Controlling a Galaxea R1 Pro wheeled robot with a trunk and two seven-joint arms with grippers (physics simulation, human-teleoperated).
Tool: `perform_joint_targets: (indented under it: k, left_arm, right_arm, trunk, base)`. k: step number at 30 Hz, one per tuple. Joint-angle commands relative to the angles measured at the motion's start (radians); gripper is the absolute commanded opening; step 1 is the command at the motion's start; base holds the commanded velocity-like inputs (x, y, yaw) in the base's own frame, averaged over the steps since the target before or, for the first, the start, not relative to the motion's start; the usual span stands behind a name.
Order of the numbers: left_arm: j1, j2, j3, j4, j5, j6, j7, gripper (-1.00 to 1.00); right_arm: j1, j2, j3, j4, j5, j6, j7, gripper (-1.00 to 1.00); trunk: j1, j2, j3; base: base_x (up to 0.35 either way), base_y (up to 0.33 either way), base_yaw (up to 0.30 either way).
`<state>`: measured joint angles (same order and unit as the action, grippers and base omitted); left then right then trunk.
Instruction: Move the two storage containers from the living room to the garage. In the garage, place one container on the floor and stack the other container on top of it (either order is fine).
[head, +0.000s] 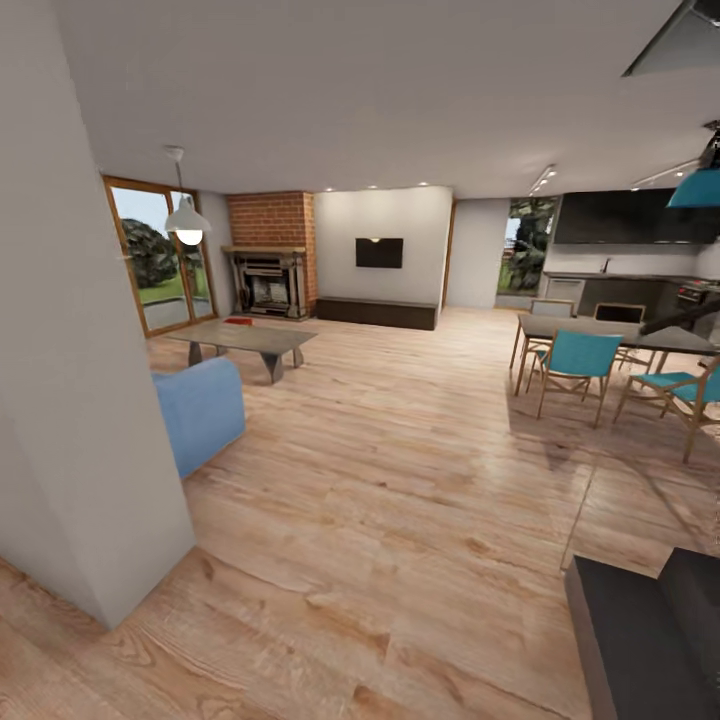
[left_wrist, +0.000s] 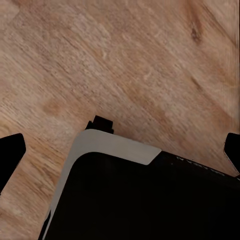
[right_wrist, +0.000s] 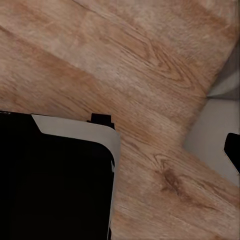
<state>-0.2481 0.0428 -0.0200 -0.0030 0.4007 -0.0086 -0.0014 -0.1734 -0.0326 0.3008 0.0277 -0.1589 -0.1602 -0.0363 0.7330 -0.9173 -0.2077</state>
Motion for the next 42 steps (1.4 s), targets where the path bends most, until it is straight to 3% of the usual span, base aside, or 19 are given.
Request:
perform_joint_targets:
  k: [1, 13, 42]
  left_arm:
    - [0.0, 0.0, -0.002, 0.0, 0.006, 0.0, 0.0, 1.0]
    - [0.0, 0.0, -0.002, -0.001, 0.006, 0.005, 0.0, 1.0]
    - [0.0, 0.0, -0.003, -0.001, 0.004, 0.007, 0.0, 1.0]
  right_arm:
    - [-0.001, 0.0, 0.009, 0.003, -0.009, -0.006, 0.0, 1.0]
    - [-0.001, 0.0, 0.015, 0.003, 0.002, -0.005, 0.0, 1.0]
    - [-0.001, 0.0, 0.017, 0.003, 0.005, -0.006, -0.011, 1.0]
  trunk:
    - [0.001, -0.001, -0.002]
    - [0.001, -0.001, -0.006]
    - [0.001, -0.001, -0.006]
  base:
    - [0.322, 0.0, -0.263]
    - [0.322, 0.0, -0.225]
    - [0.322, 0.054, -0.005]
